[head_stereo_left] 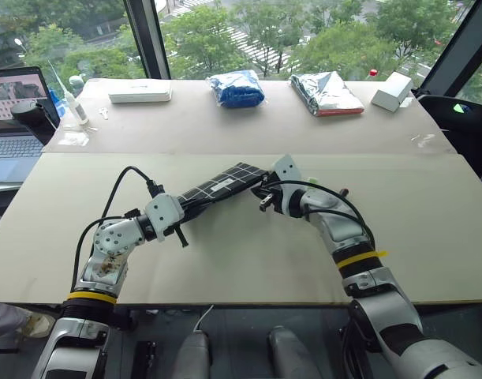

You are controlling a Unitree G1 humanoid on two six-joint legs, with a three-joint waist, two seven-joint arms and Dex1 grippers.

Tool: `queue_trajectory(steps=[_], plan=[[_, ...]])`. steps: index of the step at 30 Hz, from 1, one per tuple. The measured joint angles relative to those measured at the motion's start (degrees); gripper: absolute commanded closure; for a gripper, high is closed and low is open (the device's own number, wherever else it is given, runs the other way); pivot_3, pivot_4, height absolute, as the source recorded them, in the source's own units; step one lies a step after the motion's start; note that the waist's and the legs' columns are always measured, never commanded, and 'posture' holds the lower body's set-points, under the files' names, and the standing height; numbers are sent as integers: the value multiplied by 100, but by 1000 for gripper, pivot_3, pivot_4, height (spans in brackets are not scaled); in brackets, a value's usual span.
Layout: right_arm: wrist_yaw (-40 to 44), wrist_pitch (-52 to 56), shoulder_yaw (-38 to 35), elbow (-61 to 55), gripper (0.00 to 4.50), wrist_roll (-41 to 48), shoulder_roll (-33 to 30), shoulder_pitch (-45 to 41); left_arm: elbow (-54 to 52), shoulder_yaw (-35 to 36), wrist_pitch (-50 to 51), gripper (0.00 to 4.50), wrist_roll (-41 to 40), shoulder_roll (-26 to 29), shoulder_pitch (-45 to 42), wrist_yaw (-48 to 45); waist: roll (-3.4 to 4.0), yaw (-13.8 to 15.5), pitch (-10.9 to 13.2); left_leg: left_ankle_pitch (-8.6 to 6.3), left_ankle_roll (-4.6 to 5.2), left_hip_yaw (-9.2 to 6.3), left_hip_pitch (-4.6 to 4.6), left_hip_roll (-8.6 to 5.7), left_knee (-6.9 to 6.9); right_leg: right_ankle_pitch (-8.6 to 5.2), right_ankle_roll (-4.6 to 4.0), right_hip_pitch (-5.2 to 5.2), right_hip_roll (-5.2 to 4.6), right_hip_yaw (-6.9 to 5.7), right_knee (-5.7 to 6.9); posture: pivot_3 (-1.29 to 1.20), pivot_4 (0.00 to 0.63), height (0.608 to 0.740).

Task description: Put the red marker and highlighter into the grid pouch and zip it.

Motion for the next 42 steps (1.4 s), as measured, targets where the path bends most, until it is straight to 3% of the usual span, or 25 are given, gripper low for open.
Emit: queue_trajectory(steps=[12,20,28,31,38,42], plan=[[371,151,1002,-615,4242,-322,406,126,3,3,-7,4500,16,-6,0,0,0,20,0,0,0,-3,-1,-1,3,0,0,1,-1,-4,1,0,150,740],[658,126,942,-669,4242,-308,385,36,113,6,-40,4500,16,-6,-39,-4,0,3,0,0,0,-5,0,1,1,0,0,0,0,-7,1,0,150,740],[983,369,999,-989,4242,-7,760,38,286,37,-171,4500,9,-13,-191,-43,0,3,0,0,0,-8,-1,1,2,1,-1,1,1,-10,3,0,150,740],[923,382,1014,-981,3549,-30,788,44,333,46,-174,4500,8,-13,-190,-45,0,16,0,0,0,-8,-1,0,3,1,-1,1,0,-11,3,0,150,740],[901,426,913,-938,1073,28,553,50,349,30,-174,4500,14,-35,-182,-51,0,10,0,0,0,-8,-1,1,2,1,-1,1,0,-12,4,0,150,740],[1350,923,633,-1554,1073,583,126,300,355,19,-178,4500,15,-47,-159,-61,0,33,0,0,0,-11,-6,-1,4,1,-1,1,-2,-13,1,0,150,740]])
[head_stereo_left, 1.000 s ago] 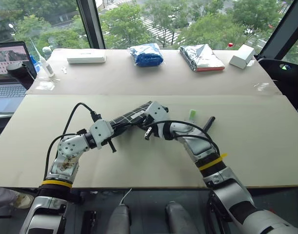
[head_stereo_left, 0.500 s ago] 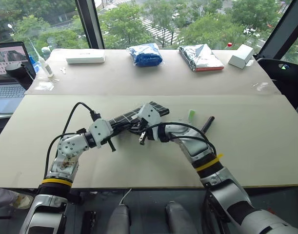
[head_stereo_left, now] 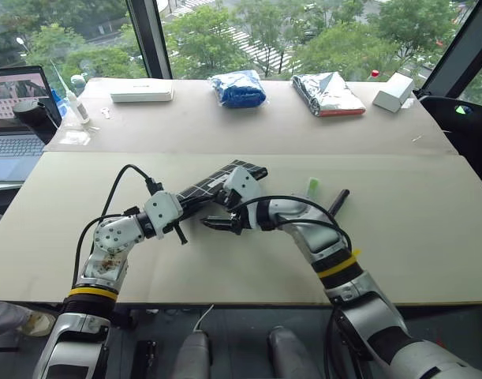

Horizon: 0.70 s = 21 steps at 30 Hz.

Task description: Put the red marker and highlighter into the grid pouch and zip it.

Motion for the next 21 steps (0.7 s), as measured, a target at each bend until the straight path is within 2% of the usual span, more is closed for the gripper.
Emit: queue_trajectory(steps=[3,8,10,15,18,21], plan=[[533,207,-169,-935,1073,454,-678,532,7,-16,0,4500,3,-18,24,-8,-1,28,0,0,0,0,-1,0,2,-1,1,2,0,-2,-2,0,150,740],[1066,203,-681,-2335,1073,1003,-1929,1884,-23,-26,9,4500,13,-56,53,-13,-3,89,1,0,0,1,-3,0,6,-13,22,2,0,0,-4,0,150,740],[993,210,-956,-2500,1073,1090,-2075,1964,-27,-30,11,4500,16,-65,57,-15,-4,52,2,0,0,4,4,2,6,-20,34,2,3,6,-3,0,150,740],[-329,419,-1884,-2325,1073,861,-2137,1615,-60,-31,10,4500,16,-81,58,-34,-5,58,2,0,0,3,8,1,7,-20,35,7,4,7,-2,0,150,740],[-2064,1312,-2667,-1783,1073,470,-1702,1105,-67,-38,8,4500,28,-133,58,-37,-6,102,1,0,-1,3,8,1,4,2,-2,6,3,6,-1,0,150,740],[-2913,1902,-2939,-1950,1073,299,-1362,1278,-58,-37,8,4500,32,-137,90,-40,-6,139,1,0,0,0,-2,0,-3,1,-2,0,2,1,-4,0,150,740]])
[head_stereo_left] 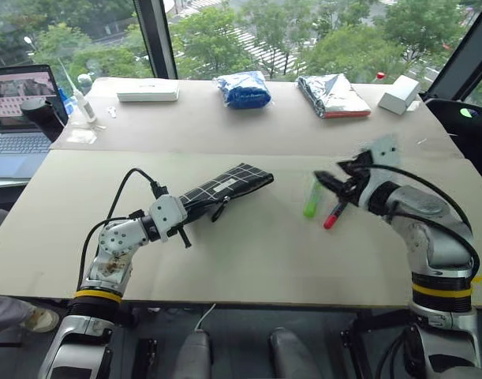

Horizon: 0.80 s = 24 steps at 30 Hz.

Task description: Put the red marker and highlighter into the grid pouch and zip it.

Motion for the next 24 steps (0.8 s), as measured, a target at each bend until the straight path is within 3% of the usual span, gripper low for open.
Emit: queue_trajectory(steps=[8,15,24], plan=[[-1731,1403,-377,-997,1073,-365,967,88,173,-13,-31,4500,11,-109,-39,-65,1,-35,0,0,0,2,-1,-3,5,1,0,-3,-2,3,3,0,150,740],[-2122,1644,-98,-1386,1073,-436,1314,140,296,-31,-160,4500,29,-207,-163,-106,1,-40,0,0,0,2,-2,-3,5,0,0,-2,-3,3,2,0,150,740],[-2481,1547,12,-1075,1073,-804,1429,415,322,-30,-195,4500,39,-210,-104,-83,2,-45,0,0,0,3,-2,-3,4,0,0,-3,-3,3,2,0,150,740]])
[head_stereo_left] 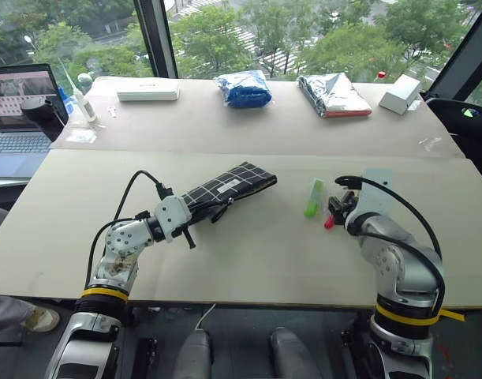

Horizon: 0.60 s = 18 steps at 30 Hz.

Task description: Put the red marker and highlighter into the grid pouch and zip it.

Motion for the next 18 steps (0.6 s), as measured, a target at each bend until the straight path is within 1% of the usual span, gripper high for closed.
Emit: queue_trajectory(steps=[6,9,12,18], plan=[[-59,-143,55,159,1073,-30,206,0,-119,0,3,4500,1,1,89,22,0,-11,0,0,0,0,0,1,-1,0,0,0,0,0,0,0,150,740],[-153,-154,-28,300,1073,-26,499,-1,-188,1,48,4500,2,4,98,47,0,-4,0,0,0,0,-1,0,0,0,0,1,0,0,0,0,150,740],[-313,-215,-133,505,1073,-56,653,65,-269,1,108,4500,3,4,97,89,0,11,0,0,0,-1,-1,-1,0,0,0,1,-1,-1,-1,0,150,740],[-481,-462,-251,605,1073,-95,686,106,-415,4,257,4500,-2,3,92,140,0,9,-1,0,0,-1,1,0,1,0,0,4,-1,-1,-1,0,150,740]])
